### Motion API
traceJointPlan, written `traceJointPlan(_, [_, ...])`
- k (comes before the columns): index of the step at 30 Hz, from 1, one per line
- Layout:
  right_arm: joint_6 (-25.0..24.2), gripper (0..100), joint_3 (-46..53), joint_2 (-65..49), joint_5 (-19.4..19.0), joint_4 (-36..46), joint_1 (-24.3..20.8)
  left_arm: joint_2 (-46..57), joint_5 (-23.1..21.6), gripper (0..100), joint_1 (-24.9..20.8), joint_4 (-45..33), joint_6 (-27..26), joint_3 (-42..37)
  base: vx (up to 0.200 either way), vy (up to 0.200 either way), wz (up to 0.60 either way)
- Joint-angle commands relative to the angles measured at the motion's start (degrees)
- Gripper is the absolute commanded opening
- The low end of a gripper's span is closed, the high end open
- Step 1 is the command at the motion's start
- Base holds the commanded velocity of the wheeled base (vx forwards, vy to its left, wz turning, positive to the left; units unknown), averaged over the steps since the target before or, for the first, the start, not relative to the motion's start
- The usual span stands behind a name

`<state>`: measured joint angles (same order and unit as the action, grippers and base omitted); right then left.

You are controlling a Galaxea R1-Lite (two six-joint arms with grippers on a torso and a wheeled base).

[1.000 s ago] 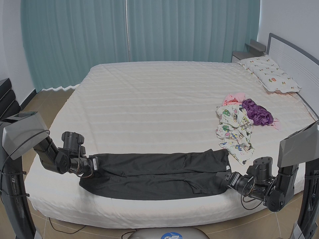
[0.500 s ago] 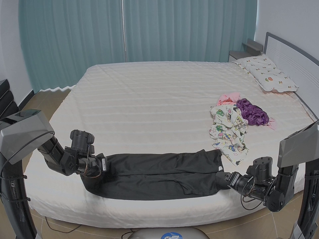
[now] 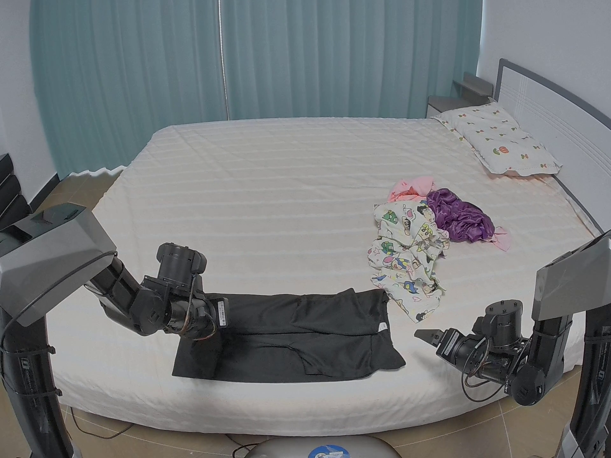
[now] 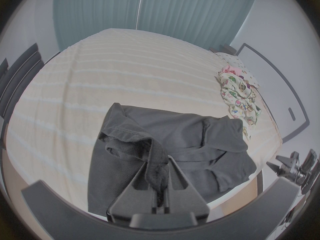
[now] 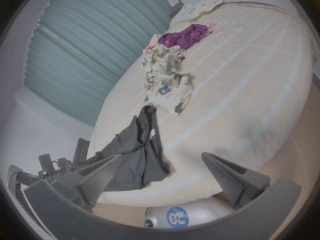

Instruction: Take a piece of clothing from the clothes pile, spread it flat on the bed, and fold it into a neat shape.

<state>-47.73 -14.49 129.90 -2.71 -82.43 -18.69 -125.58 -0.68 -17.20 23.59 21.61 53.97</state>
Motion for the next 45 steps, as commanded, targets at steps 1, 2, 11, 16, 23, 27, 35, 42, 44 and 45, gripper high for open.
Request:
traceJointPlan(1, [-0.1, 100, 0.0, 0.1, 0.0, 0.0, 0.0, 0.0, 0.6, 0, -3.3, -2.4, 1.4, 2.5, 0.0, -0.2, 0.0])
traceJointPlan(2, [0.0, 100, 0.0, 0.1, 0.0, 0.0, 0.0, -0.2, 0.7, 0, -4.0, -3.3, 1.5, 3.2, 0.0, -0.2, 0.0])
traceJointPlan(11, [0.0, 100, 0.0, 0.2, 0.0, 0.0, -0.1, -2.6, 1.6, 0, -7.7, -9.0, 4.3, 10.2, 0.0, -0.2, 0.0])
traceJointPlan(16, [0.0, 100, 0.0, 0.3, 0.0, 0.0, -0.1, -4.8, 1.6, 0, -9.2, -10.8, 6.6, 13.4, 0.0, -0.2, 0.0])
traceJointPlan(23, [0.0, 100, 0.0, 0.4, 0.0, 0.0, -0.1, -9.2, 2.8, 0, -10.9, -11.6, 10.6, 17.8, 0.0, -0.057, 0.0])
traceJointPlan(27, [0.0, 100, 0.0, 0.5, 0.0, 0.0, -0.2, -9.3, 2.8, 0, -11.8, -11.6, 12.8, 18.7, 0.0, 0.0, 0.0])
traceJointPlan(35, [0.0, 100, 0.1, 0.5, 0.0, 0.0, -0.2, -10.1, 2.9, 100, -12.4, -11.9, 16.7, 21.6, 0.0, 0.0, 0.0])
traceJointPlan(42, [0.0, 100, 0.2, 0.4, 0.0, 0.0, -0.2, -6.0, 1.2, 100, -12.2, -12.3, 22.6, 20.7, 0.0, 0.0, 0.0])
traceJointPlan(44, [0.0, 100, 0.3, 0.4, 0.0, 0.0, -0.2, -3.7, -1.1, 100, -11.7, -12.3, 25.0, 19.9, 0.0, 0.0, 0.0])
traceJointPlan(45, [0.0, 100, 0.3, 0.4, 0.0, 0.0, -0.2, -2.4, -2.1, 100, -11.2, -12.3, 25.8, 19.4, 0.0, 0.0, 0.0])
